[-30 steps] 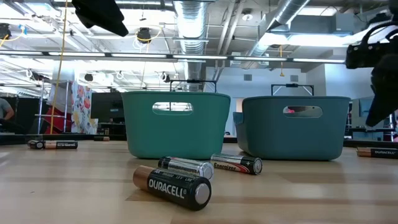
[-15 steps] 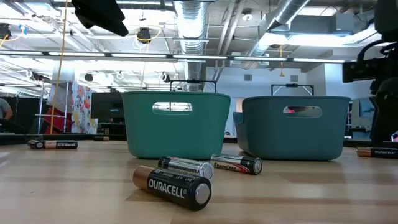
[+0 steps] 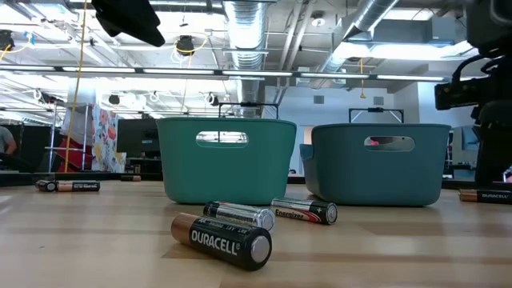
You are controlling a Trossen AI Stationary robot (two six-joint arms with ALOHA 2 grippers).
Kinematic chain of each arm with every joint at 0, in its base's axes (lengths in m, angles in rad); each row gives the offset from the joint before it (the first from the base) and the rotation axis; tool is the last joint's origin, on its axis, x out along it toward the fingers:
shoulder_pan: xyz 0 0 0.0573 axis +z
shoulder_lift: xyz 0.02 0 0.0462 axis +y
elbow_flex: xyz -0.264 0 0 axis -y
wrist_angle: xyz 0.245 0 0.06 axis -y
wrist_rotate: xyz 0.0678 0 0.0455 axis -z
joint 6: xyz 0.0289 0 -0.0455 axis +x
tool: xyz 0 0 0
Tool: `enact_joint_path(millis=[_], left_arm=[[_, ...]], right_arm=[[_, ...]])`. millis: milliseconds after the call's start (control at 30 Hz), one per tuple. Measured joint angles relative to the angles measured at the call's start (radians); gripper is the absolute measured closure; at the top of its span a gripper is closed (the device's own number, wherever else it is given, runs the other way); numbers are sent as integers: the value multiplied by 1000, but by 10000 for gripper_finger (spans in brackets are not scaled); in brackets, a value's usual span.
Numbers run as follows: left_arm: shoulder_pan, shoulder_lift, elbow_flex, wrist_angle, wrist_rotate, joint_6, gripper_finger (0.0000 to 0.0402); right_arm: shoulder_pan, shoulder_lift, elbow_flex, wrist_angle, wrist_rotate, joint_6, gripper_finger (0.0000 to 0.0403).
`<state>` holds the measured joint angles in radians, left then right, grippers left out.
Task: Sort batteries
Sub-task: Put the silver battery into the green bin
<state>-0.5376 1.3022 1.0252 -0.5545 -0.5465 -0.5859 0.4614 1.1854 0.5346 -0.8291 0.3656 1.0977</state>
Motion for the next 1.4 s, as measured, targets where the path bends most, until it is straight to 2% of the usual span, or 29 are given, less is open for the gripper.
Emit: enact_joint_path(millis=[167,367,533,900,1400], left_arm=[[-8,0,0,-2,1,1,226],[-8,0,0,-8,1,-1,226],[-8,0,0,-8,2,-1,226],[-8,0,0,-8,2,14,226],[-8,0,0,-8,2,15,226]], right_arm=[[0,-54,-15,10,0,-4,211],[0,-218,-150,130,0,57,212],[3,-297,-192,181,1,48,222],[3,-288,-214,179,0,9,252],[3,-195,-212,180,-41,-28,255]])
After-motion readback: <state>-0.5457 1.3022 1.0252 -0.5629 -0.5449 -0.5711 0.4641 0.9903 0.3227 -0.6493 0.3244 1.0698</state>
